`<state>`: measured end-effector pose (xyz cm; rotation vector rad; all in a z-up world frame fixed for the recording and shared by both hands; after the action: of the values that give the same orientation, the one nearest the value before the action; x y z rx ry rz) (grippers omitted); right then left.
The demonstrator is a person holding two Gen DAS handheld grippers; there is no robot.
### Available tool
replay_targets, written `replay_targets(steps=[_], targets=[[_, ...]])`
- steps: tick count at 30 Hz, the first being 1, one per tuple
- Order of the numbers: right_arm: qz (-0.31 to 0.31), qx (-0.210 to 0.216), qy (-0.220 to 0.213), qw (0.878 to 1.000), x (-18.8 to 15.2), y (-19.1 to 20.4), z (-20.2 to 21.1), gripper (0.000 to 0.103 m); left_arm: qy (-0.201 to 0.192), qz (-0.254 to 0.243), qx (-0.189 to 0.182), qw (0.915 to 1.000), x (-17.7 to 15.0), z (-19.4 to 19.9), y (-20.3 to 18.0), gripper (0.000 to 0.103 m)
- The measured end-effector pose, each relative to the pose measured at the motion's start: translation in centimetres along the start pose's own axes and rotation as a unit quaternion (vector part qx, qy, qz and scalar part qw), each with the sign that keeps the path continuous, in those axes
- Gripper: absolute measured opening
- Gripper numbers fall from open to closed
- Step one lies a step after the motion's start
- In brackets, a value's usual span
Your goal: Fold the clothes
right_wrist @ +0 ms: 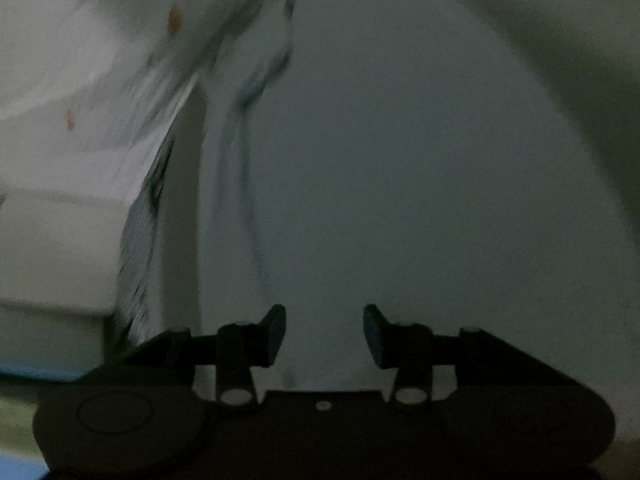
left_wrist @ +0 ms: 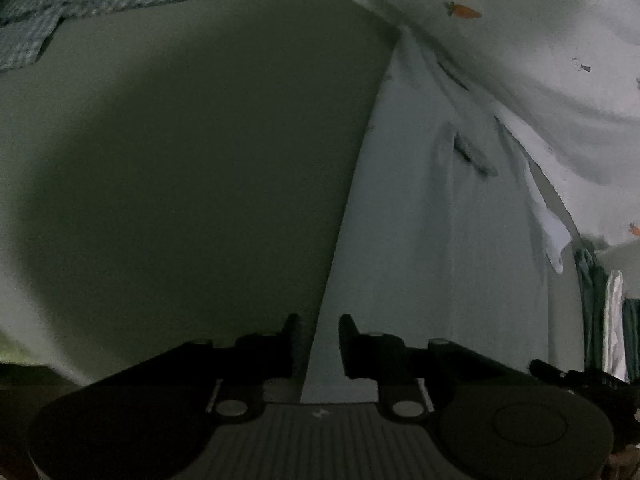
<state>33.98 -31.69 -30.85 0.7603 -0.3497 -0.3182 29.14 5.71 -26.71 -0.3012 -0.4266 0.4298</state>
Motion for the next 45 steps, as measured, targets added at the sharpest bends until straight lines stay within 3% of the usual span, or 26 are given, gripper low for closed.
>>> replay_targets(steps=[8,13,17,20,23,26,33,34,35,37,41,43,45], targets=[[0.003,-0.049,-0.103,0.993,8.5,-2.9,1.2,0.045,0.011,-0.052,0.004,0.9986,5.2,-5.2,-4.4,0.032],[0.014,-0.085,-0.127,0.988,14.6,-3.5,-0.9,0.044,0.01,-0.076,0.029,0.9966,10.5,-8.9,-6.6,0.033],[0.044,-0.061,-0.151,0.986,20.6,-1.2,-4.1,0.037,-0.002,-0.082,0.053,0.9952,15.9,-12.3,-8.0,0.034],[0.075,-0.038,-0.164,0.983,25.4,1.1,-7.7,0.036,-0.016,-0.086,0.063,0.9942,19.7,-14.5,-9.2,0.042],[0.105,-0.009,-0.162,0.981,29.4,3.4,-12.1,0.036,-0.036,-0.089,0.063,0.9934,23.1,-16.2,-10.7,0.043],[0.169,-0.018,-0.156,0.973,32.0,6.1,-16.4,0.037,-0.05,-0.1,0.08,0.9905,25.6,-17.7,-11.8,0.043],[0.288,-0.074,-0.13,0.946,33.3,8.2,-22.0,0.036,-0.107,-0.163,0.108,0.9747,29.7,-20.8,-14.5,0.047],[0.303,-0.082,-0.127,0.941,33.2,8.3,-22.3,0.033,-0.113,-0.168,0.114,0.9726,30.0,-21.1,-14.8,0.048],[0.319,-0.09,-0.124,0.935,33.1,8.4,-22.5,0.013,-0.117,-0.167,0.117,0.972,30.2,-21.2,-14.9,0.049],[0.311,-0.078,-0.12,0.94,33.3,8.5,-22.3,0.006,-0.119,-0.161,0.124,0.972,30.2,-21.6,-15.4,0.05],[0.277,-0.064,-0.184,0.941,34.1,9.4,-18.3,0.006,-0.119,-0.148,0.129,0.9733,30.1,-21.7,-15.9,0.05],[0.268,-0.089,-0.193,0.94,34.0,8.5,-17.9,0.006,-0.12,-0.144,0.128,0.9739,30.1,-21.6,-15.9,0.051],[0.251,-0.121,-0.174,0.944,33.6,6.5,-19.2,0.006,-0.121,-0.143,0.129,0.9738,29.9,-21.3,-16.0,0.052]])
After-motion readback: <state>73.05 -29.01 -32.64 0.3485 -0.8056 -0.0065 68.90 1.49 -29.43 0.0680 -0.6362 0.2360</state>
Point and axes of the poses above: each gripper's, at about its wrist camera, not at the fingertips, and z roughly against the way its jaws point, y to its left, x to its top, the point moved 10 cm from there along -z, roughly the way its jaws point, and after that the axes turned 3 degrees about x, right-handed, at the moved point
